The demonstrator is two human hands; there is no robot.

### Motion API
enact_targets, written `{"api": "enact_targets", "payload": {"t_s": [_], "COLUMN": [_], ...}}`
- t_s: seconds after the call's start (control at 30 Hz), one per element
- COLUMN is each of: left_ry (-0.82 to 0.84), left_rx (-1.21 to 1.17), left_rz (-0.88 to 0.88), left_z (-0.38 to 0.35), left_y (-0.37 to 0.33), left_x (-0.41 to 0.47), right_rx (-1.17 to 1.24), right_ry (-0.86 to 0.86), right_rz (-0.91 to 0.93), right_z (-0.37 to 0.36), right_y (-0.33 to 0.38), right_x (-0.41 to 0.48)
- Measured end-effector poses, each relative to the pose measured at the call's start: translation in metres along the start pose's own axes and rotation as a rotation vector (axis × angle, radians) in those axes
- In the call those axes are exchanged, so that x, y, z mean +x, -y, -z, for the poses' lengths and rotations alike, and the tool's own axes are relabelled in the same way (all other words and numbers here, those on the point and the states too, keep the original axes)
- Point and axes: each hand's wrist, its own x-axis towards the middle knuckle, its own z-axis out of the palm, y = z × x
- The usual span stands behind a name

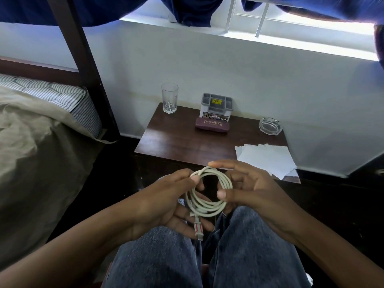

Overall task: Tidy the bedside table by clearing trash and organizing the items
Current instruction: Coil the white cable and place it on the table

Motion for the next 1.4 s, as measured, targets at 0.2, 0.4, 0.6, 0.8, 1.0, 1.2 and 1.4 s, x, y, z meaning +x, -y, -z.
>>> {"api": "enact_targets", "payload": {"t_s": [0.2, 0.4, 0.6, 0.8, 1.0, 1.2, 1.4], "left_ry": [-0.012, -0.121, -0.247, -0.317, -0.390, -0.334, -0.270], "left_rx": [-0.082, -0.199, -0.418, -0.408, -0.111, 0.099, -0.011], "left_rz": [-0.007, -0.038, -0.130, -0.207, -0.182, -0.184, -0.129], "left_z": [-0.001, 0.003, 0.005, 0.006, 0.003, -0.002, -0.001], "left_y": [0.001, 0.000, -0.002, -0.002, -0.001, 0.001, -0.003], "left_x": [0.002, 0.004, 0.010, 0.012, 0.014, 0.012, 0.009], "right_rx": [0.020, -0.077, -0.195, 0.052, 0.117, 0.253, 0.460], "right_ry": [-0.036, -0.167, -0.107, 0.040, -0.180, -0.259, -0.271], "right_rz": [0.009, 0.014, -0.180, -0.305, -0.274, -0.302, -0.318], "right_z": [0.001, -0.005, -0.011, -0.021, -0.007, -0.008, -0.009], "right_y": [-0.001, -0.002, -0.006, -0.014, -0.013, -0.017, -0.015], "right_x": [0.000, 0.001, 0.000, -0.002, 0.004, 0.005, 0.006]}}
